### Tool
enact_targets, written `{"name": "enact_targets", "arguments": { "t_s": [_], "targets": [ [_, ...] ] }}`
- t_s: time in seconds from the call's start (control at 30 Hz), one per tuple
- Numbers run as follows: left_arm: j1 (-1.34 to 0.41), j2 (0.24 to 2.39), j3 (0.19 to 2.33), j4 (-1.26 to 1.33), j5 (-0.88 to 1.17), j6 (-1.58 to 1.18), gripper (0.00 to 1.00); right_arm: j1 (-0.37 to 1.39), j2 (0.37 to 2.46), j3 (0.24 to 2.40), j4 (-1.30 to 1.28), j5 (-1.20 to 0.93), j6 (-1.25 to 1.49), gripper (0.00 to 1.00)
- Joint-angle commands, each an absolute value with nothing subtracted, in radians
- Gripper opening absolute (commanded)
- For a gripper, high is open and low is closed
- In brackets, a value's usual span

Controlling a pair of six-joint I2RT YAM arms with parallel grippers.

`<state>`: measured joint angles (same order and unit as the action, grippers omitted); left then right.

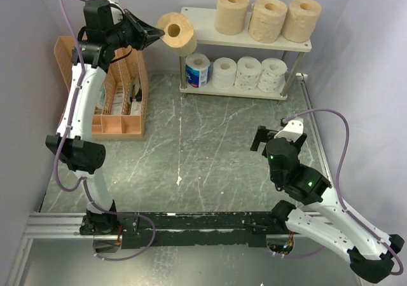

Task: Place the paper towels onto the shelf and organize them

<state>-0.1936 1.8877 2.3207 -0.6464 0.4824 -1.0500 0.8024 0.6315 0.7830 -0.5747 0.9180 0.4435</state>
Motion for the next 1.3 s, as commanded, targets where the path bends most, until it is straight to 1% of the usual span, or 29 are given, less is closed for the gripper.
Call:
{"name": "enact_targets", "arguments": {
  "t_s": [0.0, 0.27, 0.6, 0.83, 1.27],
  "targets": [
    [-0.191, 1.932, 2.348, -0.454, 0.43, -1.135, 0.07, 0.804, 0.641, 0.778, -0.552, 0.909, 0.43, 1.0],
    [-0.212, 1.988, 2.335, -0.276, 0.409, -1.207, 0.07, 0.805, 0.648, 0.774, -0.541, 0.888, 0.422, 1.0],
    [-0.286, 2.014, 2.358, -0.122, 0.277, -1.187, 0.07, 0.805, 0.658, 0.772, -0.526, 0.848, 0.413, 1.0],
    [-0.316, 2.015, 2.331, -0.124, 0.226, -1.169, 0.07, 0.805, 0.65, 0.771, -0.525, 0.84, 0.412, 1.0],
    [-0.324, 2.037, 2.283, -0.135, 0.214, -1.136, 0.07, 0.804, 0.63, 0.767, -0.516, 0.824, 0.41, 1.0]
  ]
}}
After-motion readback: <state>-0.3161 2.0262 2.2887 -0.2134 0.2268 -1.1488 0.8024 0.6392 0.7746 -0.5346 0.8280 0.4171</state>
